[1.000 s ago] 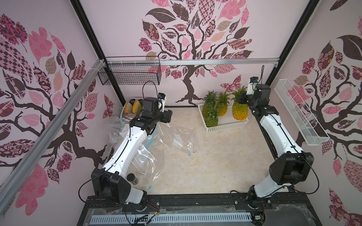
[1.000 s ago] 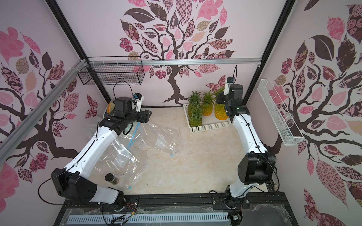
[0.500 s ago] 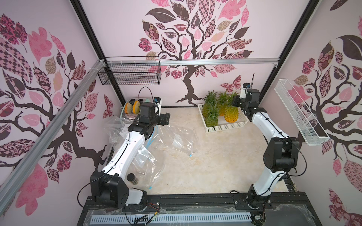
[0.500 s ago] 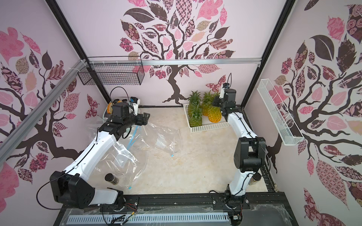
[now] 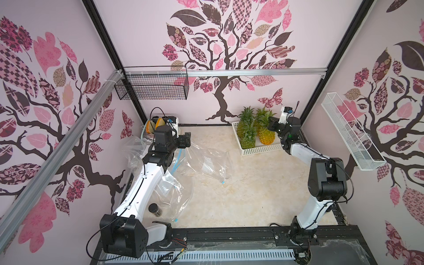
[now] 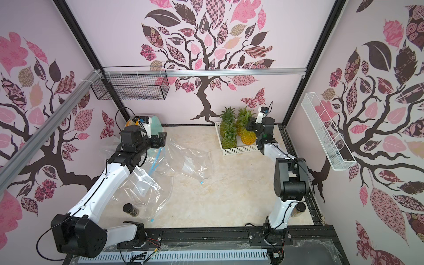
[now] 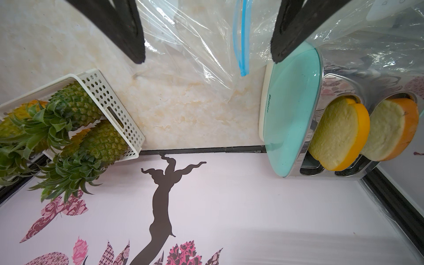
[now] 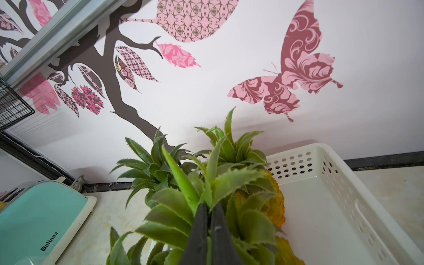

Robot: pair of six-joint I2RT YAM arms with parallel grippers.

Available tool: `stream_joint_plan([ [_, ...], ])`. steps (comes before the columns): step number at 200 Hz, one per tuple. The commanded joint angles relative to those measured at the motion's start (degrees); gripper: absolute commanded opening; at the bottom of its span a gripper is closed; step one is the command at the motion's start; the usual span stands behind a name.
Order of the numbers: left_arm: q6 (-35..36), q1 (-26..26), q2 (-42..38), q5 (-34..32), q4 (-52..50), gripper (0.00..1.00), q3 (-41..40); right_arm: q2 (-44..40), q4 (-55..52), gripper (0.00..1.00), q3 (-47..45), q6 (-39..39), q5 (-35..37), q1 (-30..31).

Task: Open the zip-top bag and take out the pineapple
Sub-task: Place the pineapple in the basket.

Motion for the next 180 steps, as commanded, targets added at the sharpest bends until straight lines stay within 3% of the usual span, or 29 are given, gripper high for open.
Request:
stream_joint_plan([
  [1,-0.82,0.14,-0.73,-0.08,2.21,0.88,-0.72,1.31,7.32,0.00,2.24,3.37,-2.18,-0.49],
  [63,-1.05,0.52,-0.51,-0.03,3.05,0.88,-1.71,1.96,6.42,0.00,0.74,5.54,-3.81,-0.66],
  [98,-1.60,0.99,-0.67,-1.45,3.60,0.88,-2.87,-2.30,4.64,0.35,-3.40,5.82,-2.61,-1.00],
  [161,-1.65,2.29,-3.93,-6.10,4.68,0.88,-7.18,-11.32,-4.10,0.61,-6.26,3.52,-0.48,-1.46],
  [168,-1.31,2.48,-4.59,-8.23,5.16,0.89,-8.30,-12.92,-5.50,0.75,-6.76,2.66,0.20,-1.51],
  [173,-1.08,2.74,-5.03,-9.77,5.54,0.89,-9.19,-14.12,-6.90,0.97,-7.10,1.89,0.82,-1.53],
  [180,-0.72,3.37,-5.73,-11.95,6.29,0.88,-10.69,-15.87,-9.18,1.00,-7.36,0.55,1.58,-1.52],
])
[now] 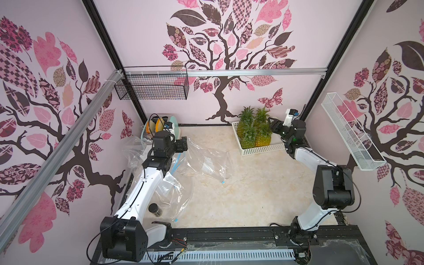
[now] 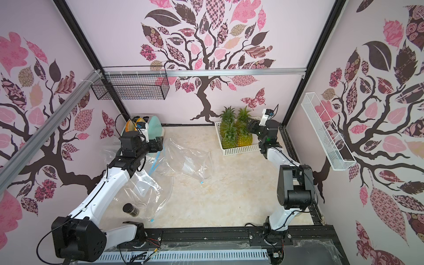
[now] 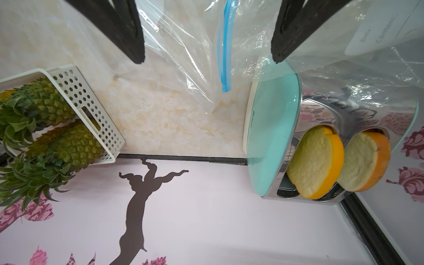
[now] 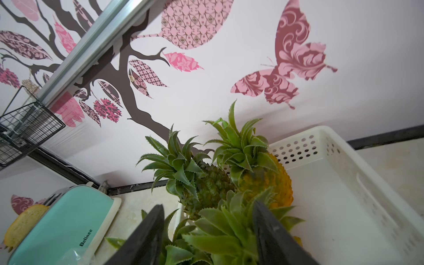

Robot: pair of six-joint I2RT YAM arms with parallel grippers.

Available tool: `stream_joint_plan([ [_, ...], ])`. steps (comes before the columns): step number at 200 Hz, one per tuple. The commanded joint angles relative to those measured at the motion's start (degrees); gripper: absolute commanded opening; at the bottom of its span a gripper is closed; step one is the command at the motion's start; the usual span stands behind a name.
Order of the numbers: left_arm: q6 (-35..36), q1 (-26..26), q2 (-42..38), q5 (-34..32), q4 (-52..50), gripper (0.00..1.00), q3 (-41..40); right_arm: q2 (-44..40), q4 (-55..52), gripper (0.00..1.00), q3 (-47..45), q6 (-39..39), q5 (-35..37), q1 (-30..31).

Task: Open the zip-top bag and take out the pineapple
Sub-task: Place the pineapple in the basket, then reset both arms

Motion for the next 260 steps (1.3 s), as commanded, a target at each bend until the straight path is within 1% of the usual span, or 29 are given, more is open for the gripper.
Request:
stream_joint_plan([
  [1,0.67,1.35,-2.63,-7.41,3.02,0.88,-3.46,-5.90,-6.58,1.00,-1.02,-3.72,2.83,-0.31],
  [14,0.93,3.01,-3.80,-11.98,4.62,0.89,-6.46,-9.78,-10.58,1.00,-2.58,-6.57,5.32,-0.29],
  [28,4.40,4.31,-4.20,-16.29,8.50,0.91,-10.24,-14.43,-13.53,1.00,-5.51,-9.09,8.97,-0.33],
  [42,9.02,5.15,-2.95,-20.40,15.21,0.93,-14.48,-19.08,-14.66,1.00,-9.45,-11.34,11.83,-0.36],
  [54,9.74,6.69,-1.01,-22.28,18.03,0.94,-16.18,-22.28,-14.17,0.99,-13.20,-12.56,14.80,-0.28],
  [63,8.13,8.89,0.62,-20.77,17.88,0.94,-16.38,-24.19,-12.68,1.00,-16.17,-12.82,17.88,-0.36],
  [76,4.81,12.78,2.68,-16.25,19.40,0.94,-17.21,-26.10,-10.75,0.99,-19.95,-12.61,22.77,-0.36],
  [88,2.73,15.77,4.25,-12.96,22.07,0.94,-18.55,-27.06,-10.24,0.99,-22.30,-13.28,24.88,-0.30],
  [102,2.48,17.38,6.00,-11.37,26.36,0.94,-20.56,-27.50,-8.82,1.00,-25.17,-14.09,26.51,-0.28],
  [111,2.52,18.25,7.24,-8.23,29.57,0.94,-22.43,-27.07,-8.62,0.99,-26.44,-13.91,27.45,-0.36],
  [113,2.67,18.34,7.59,-7.44,30.94,0.97,-22.70,-26.95,-8.63,1.00,-26.69,-13.83,27.66,-0.32],
  [115,2.95,18.47,7.89,-6.78,32.03,0.98,-22.94,-26.81,-8.61,1.00,-26.90,-13.77,27.85,-0.31],
  [125,3.41,18.54,7.85,-3.20,28.23,0.98,-21.31,-25.81,-8.48,0.99,-28.08,-13.22,28.46,-0.32],
  [138,2.85,18.56,7.87,0.29,29.75,0.98,-22.22,-24.39,-6.24,0.99,-30.11,-12.97,26.82,-0.33],
  [147,1.30,18.54,7.83,1.31,30.74,0.98,-23.32,-23.45,-3.94,0.99,-31.51,-13.09,25.37,-0.28],
  [160,-1.75,18.55,7.72,2.47,33.67,0.98,-26.03,-22.06,-1.44,0.99,-33.05,-12.62,25.15,-0.35],
  [168,-2.42,18.35,7.61,3.48,35.87,0.98,-27.72,-21.25,-0.03,1.00,-33.85,-12.65,25.28,-0.36],
  [183,-1.92,16.53,7.66,1.03,37.86,0.98,-28.82,-19.96,2.03,0.99,-35.09,-12.86,25.99,-0.33],
  [195,-1.51,15.51,8.00,0.52,38.40,0.98,-28.73,-18.76,3.28,1.00,-35.85,-12.60,26.69,-0.35],
  [222,-3.83,14.02,10.54,-1.16,42.80,0.98,-30.89,-14.24,5.64,1.00,-36.05,-12.53,28.03,-0.30],
  [239,-2.33,12.27,12.04,-2.92,43.52,0.98,-30.62,-11.95,5.98,1.00,-35.31,-13.35,30.17,-0.32],
  [252,-1.12,11.58,12.73,-3.44,45.42,0.98,-30.76,-11.25,8.42,0.99,-35.55,-14.34,29.26,-0.35],
  [260,-1.03,11.45,12.95,-3.84,45.49,0.98,-30.62,-10.62,7.05,0.99,-34.70,-14.37,29.05,-0.36],
])
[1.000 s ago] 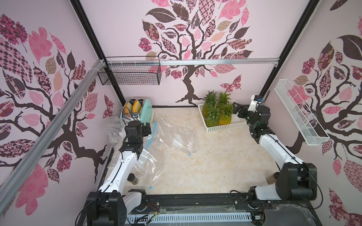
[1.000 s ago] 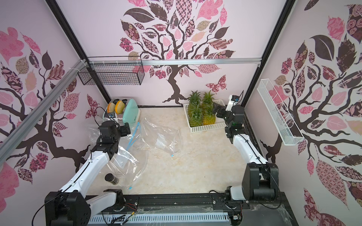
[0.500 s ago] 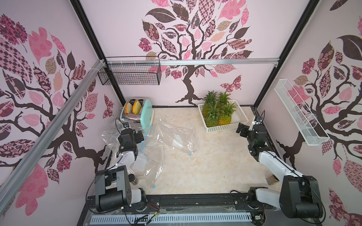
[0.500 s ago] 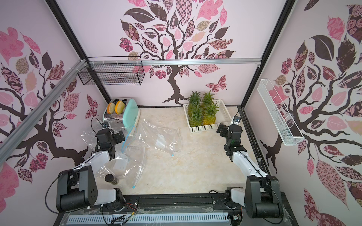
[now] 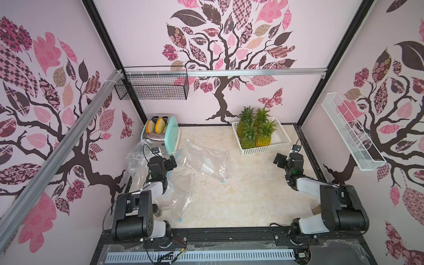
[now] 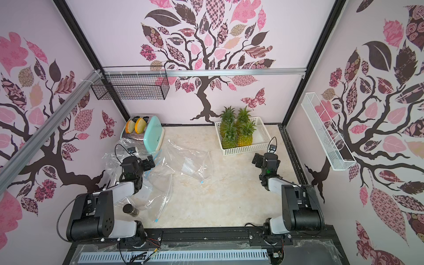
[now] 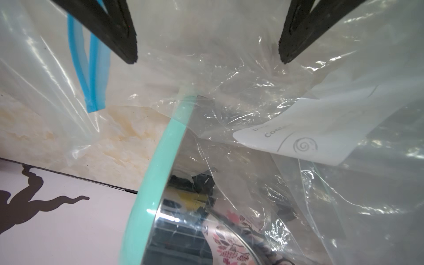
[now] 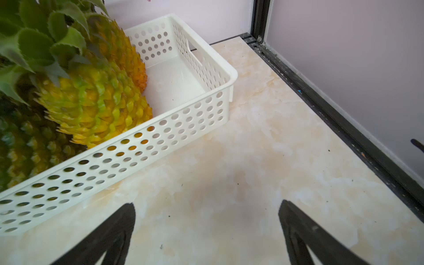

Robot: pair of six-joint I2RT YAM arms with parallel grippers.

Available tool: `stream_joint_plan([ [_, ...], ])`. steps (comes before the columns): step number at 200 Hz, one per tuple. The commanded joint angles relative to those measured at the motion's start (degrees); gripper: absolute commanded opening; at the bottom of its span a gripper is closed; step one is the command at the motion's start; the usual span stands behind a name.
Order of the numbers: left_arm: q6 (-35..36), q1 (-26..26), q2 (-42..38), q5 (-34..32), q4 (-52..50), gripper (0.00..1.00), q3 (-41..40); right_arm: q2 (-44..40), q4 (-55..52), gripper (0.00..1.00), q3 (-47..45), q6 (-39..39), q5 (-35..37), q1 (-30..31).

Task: Open the zip-top bag and take out the pineapple
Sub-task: Reset both arms

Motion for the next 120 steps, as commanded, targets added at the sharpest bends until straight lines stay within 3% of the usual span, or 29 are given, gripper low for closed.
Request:
stream_joint_plan([
  [1,1.12,-0.93,1.06,-1.69,4.31,0.98,-0.59,1.08,2.86,1.00,1.85,-1.40,1.11,-0.21],
  [52,5.17,-3.77,7.15,-2.01,18.41,0.98,-4.26,0.18,16.72,1.00,-7.18,-2.12,-0.63,-0.11],
  [103,5.66,-4.22,7.64,-2.65,19.88,0.98,-5.49,0.85,24.83,1.00,-11.07,-4.84,-0.81,1.86],
  [120,5.65,-4.29,7.63,-2.68,19.92,0.98,-5.50,5.34,31.52,0.99,-12.09,-6.99,-1.85,3.19],
])
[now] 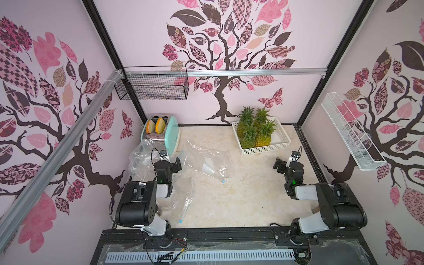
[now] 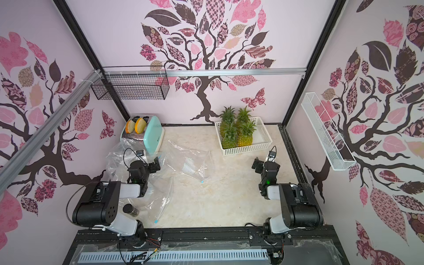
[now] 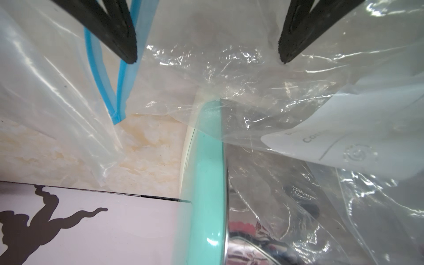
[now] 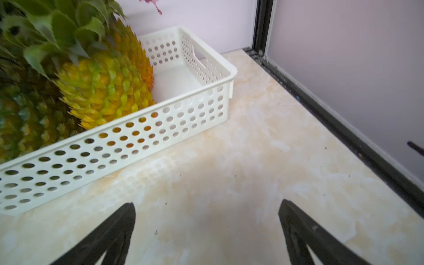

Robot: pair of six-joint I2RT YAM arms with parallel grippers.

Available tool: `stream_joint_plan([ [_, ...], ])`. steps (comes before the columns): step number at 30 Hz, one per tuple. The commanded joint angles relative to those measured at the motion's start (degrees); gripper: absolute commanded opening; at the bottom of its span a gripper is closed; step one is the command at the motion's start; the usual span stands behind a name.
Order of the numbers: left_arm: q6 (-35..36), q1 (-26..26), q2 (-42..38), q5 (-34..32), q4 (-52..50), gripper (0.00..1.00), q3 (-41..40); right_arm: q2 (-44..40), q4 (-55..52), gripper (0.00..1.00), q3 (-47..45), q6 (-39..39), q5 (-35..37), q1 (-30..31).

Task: Open the zip-top bag and take out the pineapple
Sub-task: Reset both arms

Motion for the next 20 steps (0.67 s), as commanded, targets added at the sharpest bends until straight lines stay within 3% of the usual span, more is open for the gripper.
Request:
stream_joint_plan([
  [1,0.79,-0.35,0.36,-0.52,2.44,0.98,-0.49,4.33,10.81,0.99,-1.25,-3.36,-1.11,1.78],
  [2,0.83,-0.33,0.37,-0.56,2.48,0.98,-0.52,5.38,14.88,0.99,-2.59,-4.18,-0.61,2.24],
  [6,0.87,-0.36,0.33,-0.60,2.47,0.98,-0.49,3.40,7.68,1.00,-0.61,-3.88,-0.37,2.43],
  [20,1.11,-0.47,0.59,-0.29,2.55,0.98,-0.43,3.52,8.66,1.00,-0.98,-3.95,-0.34,2.43],
])
